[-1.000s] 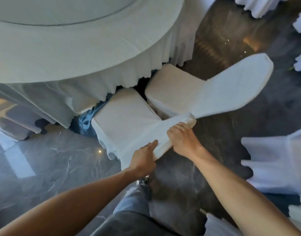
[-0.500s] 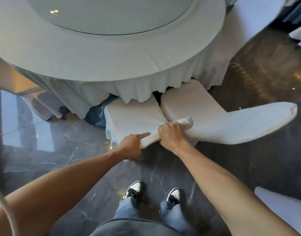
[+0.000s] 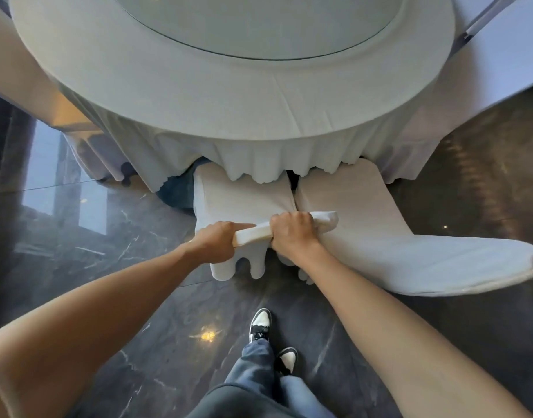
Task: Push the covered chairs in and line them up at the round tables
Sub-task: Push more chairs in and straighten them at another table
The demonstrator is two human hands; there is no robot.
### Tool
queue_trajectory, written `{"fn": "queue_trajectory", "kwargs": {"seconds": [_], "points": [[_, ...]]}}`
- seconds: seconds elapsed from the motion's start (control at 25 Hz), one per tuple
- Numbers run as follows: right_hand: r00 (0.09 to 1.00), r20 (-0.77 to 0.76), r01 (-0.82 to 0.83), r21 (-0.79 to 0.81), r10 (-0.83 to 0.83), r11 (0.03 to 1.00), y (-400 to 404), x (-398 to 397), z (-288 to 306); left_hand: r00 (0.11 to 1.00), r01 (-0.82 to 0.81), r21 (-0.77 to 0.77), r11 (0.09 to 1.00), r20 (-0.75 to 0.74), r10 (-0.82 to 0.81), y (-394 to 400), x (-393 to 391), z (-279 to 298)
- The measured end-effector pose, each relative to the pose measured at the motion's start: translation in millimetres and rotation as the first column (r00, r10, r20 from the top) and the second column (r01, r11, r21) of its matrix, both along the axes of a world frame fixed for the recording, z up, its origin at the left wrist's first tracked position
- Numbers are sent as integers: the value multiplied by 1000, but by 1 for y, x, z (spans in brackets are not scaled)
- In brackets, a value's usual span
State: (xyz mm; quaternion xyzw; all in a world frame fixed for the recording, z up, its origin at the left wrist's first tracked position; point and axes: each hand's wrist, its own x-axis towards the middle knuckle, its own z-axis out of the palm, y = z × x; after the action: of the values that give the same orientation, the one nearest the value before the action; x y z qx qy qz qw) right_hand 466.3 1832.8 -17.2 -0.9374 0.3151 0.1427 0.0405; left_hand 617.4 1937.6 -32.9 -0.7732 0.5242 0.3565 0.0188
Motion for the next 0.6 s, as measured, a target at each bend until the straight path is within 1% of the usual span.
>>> {"fn": "queue_trajectory", "kwargs": {"seconds": [0.12,0.2,0.36,0.48,0.6], "points": [[1000,1,-8,33,8,999,-15,11,0,997,-61,-42,997,41,63,-9,9,-5],[999,19,-50,81,49,995,-27,9,0,992,-104,-69,992,67,109,-12,10,-6],[991,131,-64,215,36,975,-44,-26,1,989,-134,-79,988,48,138,-22,-1,-5],[986,163,-69,225,32,972,-56,-57,6,992,-89,-121,989,73,99,-43,-26,7],[990,137,5,252,-41,968,-78,-95,16,997,10,-213,977,76,7,-78,-77,25]]}}
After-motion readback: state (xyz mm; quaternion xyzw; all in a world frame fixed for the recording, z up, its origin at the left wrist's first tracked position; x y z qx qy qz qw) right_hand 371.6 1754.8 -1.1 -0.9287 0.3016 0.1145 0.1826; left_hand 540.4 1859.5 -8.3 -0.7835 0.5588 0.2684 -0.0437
